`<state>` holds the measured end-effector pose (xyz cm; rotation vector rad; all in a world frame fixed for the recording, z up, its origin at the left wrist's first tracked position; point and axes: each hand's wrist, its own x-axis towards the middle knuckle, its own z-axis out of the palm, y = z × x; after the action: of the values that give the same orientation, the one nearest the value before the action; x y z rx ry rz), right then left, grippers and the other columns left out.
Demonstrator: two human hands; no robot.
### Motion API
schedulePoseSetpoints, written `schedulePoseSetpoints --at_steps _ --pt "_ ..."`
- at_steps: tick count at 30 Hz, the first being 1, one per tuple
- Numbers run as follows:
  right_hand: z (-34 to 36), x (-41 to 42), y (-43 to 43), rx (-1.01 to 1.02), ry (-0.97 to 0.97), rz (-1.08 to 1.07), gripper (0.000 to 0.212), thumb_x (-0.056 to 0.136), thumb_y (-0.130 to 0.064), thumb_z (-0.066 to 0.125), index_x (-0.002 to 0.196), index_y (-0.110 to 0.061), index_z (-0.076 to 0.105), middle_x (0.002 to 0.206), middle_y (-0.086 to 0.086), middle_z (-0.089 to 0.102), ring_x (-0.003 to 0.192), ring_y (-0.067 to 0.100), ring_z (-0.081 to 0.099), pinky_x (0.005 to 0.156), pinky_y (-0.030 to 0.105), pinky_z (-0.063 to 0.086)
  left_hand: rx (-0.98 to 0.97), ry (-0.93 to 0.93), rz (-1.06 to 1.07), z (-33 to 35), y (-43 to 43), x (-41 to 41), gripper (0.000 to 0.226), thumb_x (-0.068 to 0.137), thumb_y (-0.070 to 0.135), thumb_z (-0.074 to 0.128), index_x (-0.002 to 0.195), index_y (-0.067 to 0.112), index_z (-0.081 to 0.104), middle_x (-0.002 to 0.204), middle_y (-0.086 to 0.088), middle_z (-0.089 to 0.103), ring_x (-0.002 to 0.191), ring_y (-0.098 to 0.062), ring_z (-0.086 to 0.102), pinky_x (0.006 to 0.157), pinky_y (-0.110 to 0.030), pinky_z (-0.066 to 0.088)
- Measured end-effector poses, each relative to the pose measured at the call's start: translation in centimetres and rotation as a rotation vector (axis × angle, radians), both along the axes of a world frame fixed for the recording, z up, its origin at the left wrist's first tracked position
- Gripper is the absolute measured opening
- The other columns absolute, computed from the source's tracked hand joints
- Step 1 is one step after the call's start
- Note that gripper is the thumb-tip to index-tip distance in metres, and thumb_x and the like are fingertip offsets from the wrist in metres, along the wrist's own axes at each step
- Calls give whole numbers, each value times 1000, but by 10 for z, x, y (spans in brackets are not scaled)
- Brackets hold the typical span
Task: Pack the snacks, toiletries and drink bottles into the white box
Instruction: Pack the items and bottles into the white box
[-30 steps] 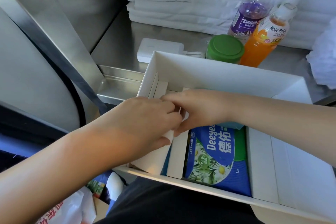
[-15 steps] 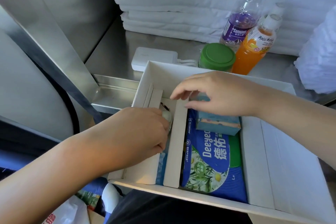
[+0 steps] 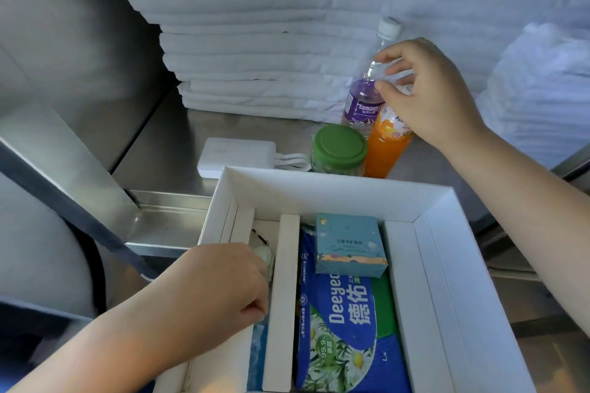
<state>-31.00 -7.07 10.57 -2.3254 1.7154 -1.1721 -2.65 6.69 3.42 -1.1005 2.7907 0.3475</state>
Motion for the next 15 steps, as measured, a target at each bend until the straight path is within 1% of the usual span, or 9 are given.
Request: schedulePoseSetpoints --at_steps 2,5,7,9,11,13,15 --pt "0 -1 -8 -67 26 -38 35 84 -9 61 119 -10 57 121 9 53 102 17 57 86 30 49 -6 47 46 1 0 -2 27 89 37 37 92 30 63 91 14 57 88 -3 47 68 -16 40" --pt "-1 1 -19 -172 68 -104 44 82 -11 60 126 -8 53 125 16 47 114 25 50 95 30 43 -7 88 91 3 -2 -3 26 90 41 38 96 35 63 91 19 58 88 0 49 72 -15 41" --pt "-3 3 -26 -185 129 -154 50 83 -15 58 131 -8 48 130 17 44 121 28 43 97 27 38 -14 101 112 2 -2 -3 25 91 41 40 97 35 63 91 19 59 88 -1 52 73 -16 44" --pt "-5 5 -31 -149 163 -171 54 84 -17 58 136 -8 44 136 15 42 124 30 40 98 29 37 -25 117 122 1 -3 -4 24 90 41 41 97 35 63 90 20 60 87 -1 53 73 -18 46" --pt "-8 8 -33 -147 172 -167 54 85 -17 58 136 -6 43 138 15 40 125 31 40 101 30 35 -32 135 124 0 -2 -4 24 91 43 40 98 36 62 90 22 59 87 0 52 70 -12 40" --pt "-9 10 -33 -165 155 -155 53 84 -14 59 134 -4 43 137 17 39 125 31 41 102 29 35 -43 143 122 -1 -2 -5 25 92 45 37 99 38 59 86 23 54 84 1 49 62 -7 29" --pt "-11 11 -32 -152 106 -120 56 83 -12 63 134 -3 41 136 18 39 125 28 43 100 28 37 -58 149 128 0 -1 -7 27 93 49 33 103 40 57 81 24 47 79 3 43 57 -7 22"
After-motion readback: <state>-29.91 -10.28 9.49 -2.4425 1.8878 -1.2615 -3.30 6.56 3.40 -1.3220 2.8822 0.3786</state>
